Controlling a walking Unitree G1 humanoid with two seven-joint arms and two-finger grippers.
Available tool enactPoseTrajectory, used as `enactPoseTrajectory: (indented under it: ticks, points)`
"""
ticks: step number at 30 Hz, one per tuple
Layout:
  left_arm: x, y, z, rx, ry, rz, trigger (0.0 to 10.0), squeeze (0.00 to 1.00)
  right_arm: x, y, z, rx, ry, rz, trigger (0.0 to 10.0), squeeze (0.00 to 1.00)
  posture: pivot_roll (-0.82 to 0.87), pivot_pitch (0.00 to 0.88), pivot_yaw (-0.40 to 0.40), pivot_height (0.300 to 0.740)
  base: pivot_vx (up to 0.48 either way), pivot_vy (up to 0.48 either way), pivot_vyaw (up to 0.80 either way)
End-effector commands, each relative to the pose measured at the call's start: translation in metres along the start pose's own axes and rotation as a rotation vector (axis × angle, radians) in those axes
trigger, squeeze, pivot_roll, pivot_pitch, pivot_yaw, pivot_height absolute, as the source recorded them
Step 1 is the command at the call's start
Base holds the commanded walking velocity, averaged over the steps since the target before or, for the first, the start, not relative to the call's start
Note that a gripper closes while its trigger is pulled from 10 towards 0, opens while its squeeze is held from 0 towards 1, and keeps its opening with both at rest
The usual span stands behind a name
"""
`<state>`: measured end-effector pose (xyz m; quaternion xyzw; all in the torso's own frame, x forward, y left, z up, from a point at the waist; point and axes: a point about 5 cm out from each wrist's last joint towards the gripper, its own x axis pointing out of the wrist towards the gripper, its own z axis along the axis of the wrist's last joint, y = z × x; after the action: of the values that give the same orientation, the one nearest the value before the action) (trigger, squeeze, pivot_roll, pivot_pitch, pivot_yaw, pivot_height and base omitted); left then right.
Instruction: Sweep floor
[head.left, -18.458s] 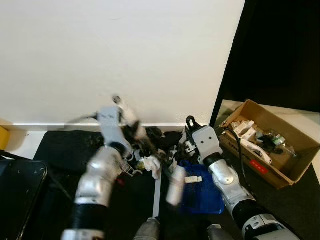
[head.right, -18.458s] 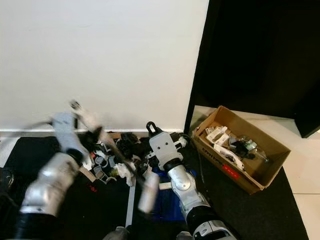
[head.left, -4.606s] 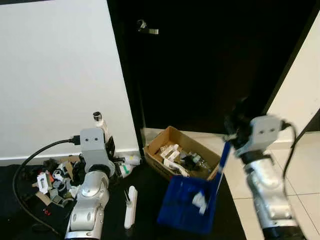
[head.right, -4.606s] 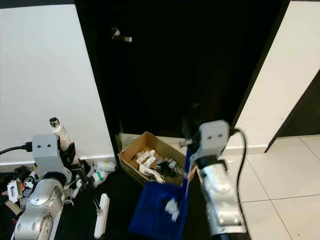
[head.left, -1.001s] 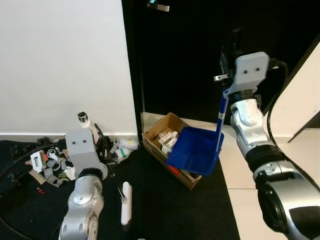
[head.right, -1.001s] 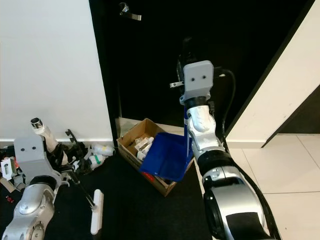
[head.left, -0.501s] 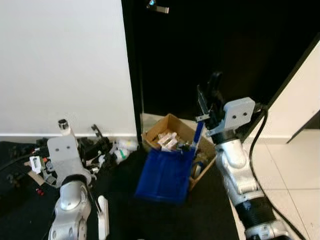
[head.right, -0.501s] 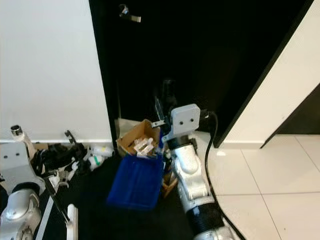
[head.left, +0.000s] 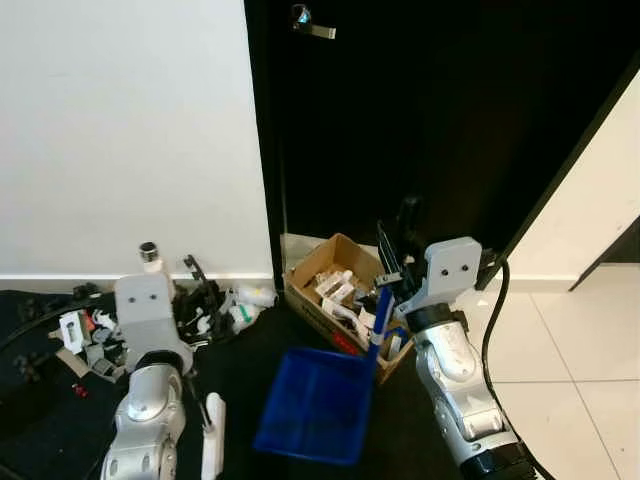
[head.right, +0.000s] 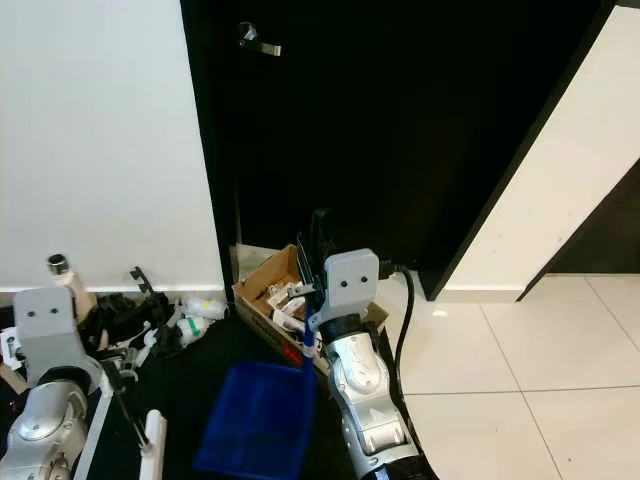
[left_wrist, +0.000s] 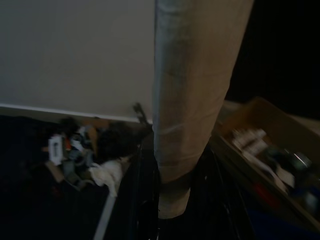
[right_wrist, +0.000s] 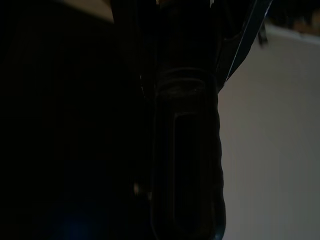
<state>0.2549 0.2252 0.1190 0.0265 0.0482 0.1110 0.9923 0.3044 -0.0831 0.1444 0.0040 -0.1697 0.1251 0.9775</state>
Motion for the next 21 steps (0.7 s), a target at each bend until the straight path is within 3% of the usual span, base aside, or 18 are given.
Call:
enactPoseTrajectory:
  ticks: [1,10,21]
  points:
    - [-0.001,-0.002,-0.001,-0.005,0.005,-0.027,10.0,0.0,-0.006,-0.002,-0.01,-0.001,0.039,-0.013,10.0,0.0,0.1,0.092,0.003,0.74,0.0,0.0,0.0]
    - [0.002,-0.027,0.0,-0.046,-0.024,-0.114,10.0,0.0,-0.025,-0.007,-0.036,0.011,0.151,-0.027,10.0,0.0,0.09,0.094,0.01,0.74,0.0,0.0,0.0]
    - [0.002,-0.032,-0.004,-0.032,-0.019,-0.137,10.0,0.0,-0.024,-0.015,-0.036,-0.02,0.139,-0.017,10.0,0.0,0.08,0.091,0.017,0.74,0.0,0.0,0.0]
